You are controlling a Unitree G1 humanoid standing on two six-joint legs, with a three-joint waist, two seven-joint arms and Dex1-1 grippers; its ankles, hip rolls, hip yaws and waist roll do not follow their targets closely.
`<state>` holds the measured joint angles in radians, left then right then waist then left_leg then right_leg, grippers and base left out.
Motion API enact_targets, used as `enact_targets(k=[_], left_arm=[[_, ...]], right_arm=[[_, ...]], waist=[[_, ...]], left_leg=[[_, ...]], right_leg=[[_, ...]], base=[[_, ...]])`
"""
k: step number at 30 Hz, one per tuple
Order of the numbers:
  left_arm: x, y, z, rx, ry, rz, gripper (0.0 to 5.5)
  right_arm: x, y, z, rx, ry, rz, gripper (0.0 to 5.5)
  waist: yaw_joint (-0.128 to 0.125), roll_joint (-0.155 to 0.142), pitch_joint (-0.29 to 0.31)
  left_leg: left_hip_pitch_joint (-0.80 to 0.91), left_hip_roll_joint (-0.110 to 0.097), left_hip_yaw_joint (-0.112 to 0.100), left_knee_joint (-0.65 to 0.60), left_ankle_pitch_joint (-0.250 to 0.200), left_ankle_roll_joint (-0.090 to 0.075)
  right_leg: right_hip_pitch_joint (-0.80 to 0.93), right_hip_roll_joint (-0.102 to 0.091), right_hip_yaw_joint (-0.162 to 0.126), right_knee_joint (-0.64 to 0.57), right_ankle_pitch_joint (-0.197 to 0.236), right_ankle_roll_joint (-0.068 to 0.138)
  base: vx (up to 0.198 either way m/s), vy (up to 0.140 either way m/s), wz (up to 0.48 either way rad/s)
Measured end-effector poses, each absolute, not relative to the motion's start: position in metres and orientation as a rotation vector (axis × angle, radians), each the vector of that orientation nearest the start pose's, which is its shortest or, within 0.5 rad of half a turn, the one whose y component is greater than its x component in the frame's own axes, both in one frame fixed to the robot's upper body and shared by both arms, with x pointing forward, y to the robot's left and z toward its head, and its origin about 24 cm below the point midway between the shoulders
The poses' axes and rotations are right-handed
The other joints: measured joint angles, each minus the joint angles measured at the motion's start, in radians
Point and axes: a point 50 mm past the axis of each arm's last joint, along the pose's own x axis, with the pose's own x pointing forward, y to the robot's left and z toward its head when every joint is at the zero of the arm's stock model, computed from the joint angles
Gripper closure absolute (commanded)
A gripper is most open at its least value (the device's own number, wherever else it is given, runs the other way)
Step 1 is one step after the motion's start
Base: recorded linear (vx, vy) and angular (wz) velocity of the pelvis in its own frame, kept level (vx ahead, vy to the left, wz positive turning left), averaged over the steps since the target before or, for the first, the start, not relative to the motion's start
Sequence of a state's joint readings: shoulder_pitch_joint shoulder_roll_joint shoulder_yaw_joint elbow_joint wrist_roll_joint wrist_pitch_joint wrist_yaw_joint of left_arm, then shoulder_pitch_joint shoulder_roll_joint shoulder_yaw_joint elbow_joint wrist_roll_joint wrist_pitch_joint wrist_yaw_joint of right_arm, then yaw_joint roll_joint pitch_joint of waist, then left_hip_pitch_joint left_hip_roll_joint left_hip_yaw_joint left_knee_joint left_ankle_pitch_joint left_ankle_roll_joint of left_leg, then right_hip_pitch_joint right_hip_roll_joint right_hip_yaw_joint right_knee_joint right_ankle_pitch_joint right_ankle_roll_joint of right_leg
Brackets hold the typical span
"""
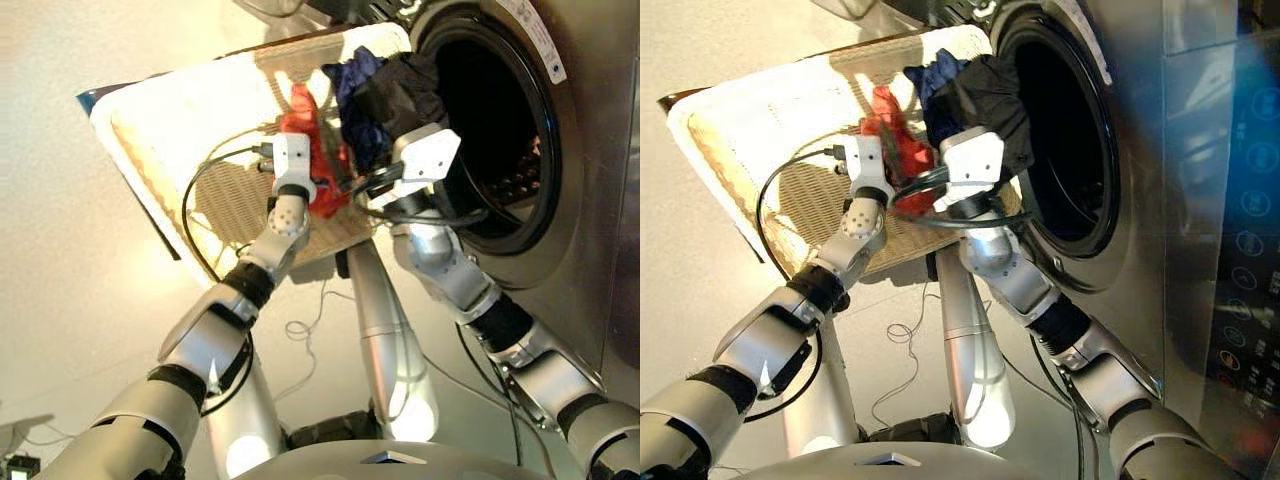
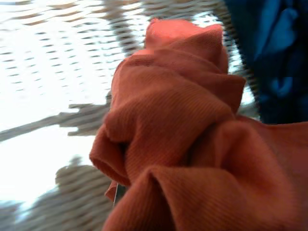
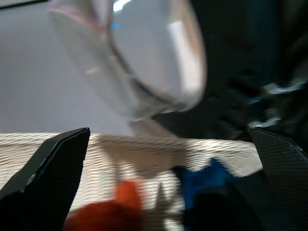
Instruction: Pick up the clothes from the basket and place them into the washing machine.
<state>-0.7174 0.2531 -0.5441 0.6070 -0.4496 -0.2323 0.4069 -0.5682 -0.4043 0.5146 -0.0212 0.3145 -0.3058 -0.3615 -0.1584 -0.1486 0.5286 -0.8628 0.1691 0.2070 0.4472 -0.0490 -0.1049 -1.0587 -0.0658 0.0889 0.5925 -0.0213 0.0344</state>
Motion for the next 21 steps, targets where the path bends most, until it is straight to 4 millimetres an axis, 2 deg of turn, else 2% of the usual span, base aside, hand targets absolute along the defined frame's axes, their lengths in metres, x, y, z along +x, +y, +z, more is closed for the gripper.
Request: enact_targets(k=[2, 5, 6, 8, 11, 16, 21], left_arm=[[0.348, 0.095, 0.106, 0.053, -0.211, -0.092, 5.50], [0.335, 0.099, 0.114, 0.039, -0.274, -0.144, 5.50], [0.329, 0.098, 0.118, 0.018, -0.297, -0.162, 5.50], [0.322, 0.101, 0.130, -0.025, -0.361, -0.173, 5.50], [0.313, 0.101, 0.147, -0.057, -0.447, -0.225, 5.50], [0.305, 0.105, 0.157, -0.116, -0.482, -0.302, 5.50], [0.288, 0.105, 0.167, -0.117, -0.517, -0.478, 5.50]], right_arm=[[0.299, -0.098, 0.186, -0.035, -0.672, 0.220, 0.00], [0.302, -0.123, 0.173, -0.079, -0.634, 0.109, 0.00], [0.302, -0.126, 0.168, -0.091, -0.615, 0.097, 0.00], [0.302, -0.129, 0.162, -0.108, -0.594, 0.095, 0.00], [0.306, -0.131, 0.149, -0.159, -0.534, 0.110, 0.00], [0.303, -0.128, 0.134, -0.235, -0.452, 0.258, 0.00], [0.297, -0.142, 0.123, -0.367, -0.310, 0.497, 0.00]], waist=[[0.010, 0.011, 0.001], [0.046, 0.040, 0.003], [0.050, 0.048, 0.001], [0.061, 0.075, 0.003], [0.078, 0.081, 0.003], [0.086, 0.087, 0.005], [0.093, 0.090, 0.005]], left_leg=[[0.037, -0.013, -0.013, -0.037, 0.016, 0.000], [0.089, -0.036, -0.022, -0.084, 0.036, 0.005], [0.101, -0.038, -0.023, -0.087, 0.036, 0.006], [0.113, -0.050, -0.037, -0.093, 0.041, 0.013], [0.134, -0.055, -0.038, -0.095, 0.043, 0.017], [0.172, -0.064, -0.044, -0.096, 0.044, 0.018], [0.217, -0.065, -0.046, -0.099, 0.044, 0.019]], right_leg=[[0.037, -0.012, -0.011, -0.017, -0.001, 0.002], [0.084, -0.033, -0.024, -0.027, -0.007, 0.008], [0.095, -0.036, -0.024, -0.028, -0.009, 0.011], [0.116, -0.052, -0.032, -0.030, -0.012, 0.015], [0.137, -0.061, -0.033, -0.028, -0.014, 0.019], [0.180, -0.066, -0.036, -0.029, -0.016, 0.021], [0.225, -0.067, -0.038, -0.028, -0.022, 0.029]], base=[[0.007, 0.014, 0.105], [0.009, 0.029, 0.142], [0.000, 0.000, 0.000], [-0.009, 0.030, 0.190], [0.000, 0.000, 0.000], [0.000, 0.000, 0.000], [0.000, 0.000, 0.000]])
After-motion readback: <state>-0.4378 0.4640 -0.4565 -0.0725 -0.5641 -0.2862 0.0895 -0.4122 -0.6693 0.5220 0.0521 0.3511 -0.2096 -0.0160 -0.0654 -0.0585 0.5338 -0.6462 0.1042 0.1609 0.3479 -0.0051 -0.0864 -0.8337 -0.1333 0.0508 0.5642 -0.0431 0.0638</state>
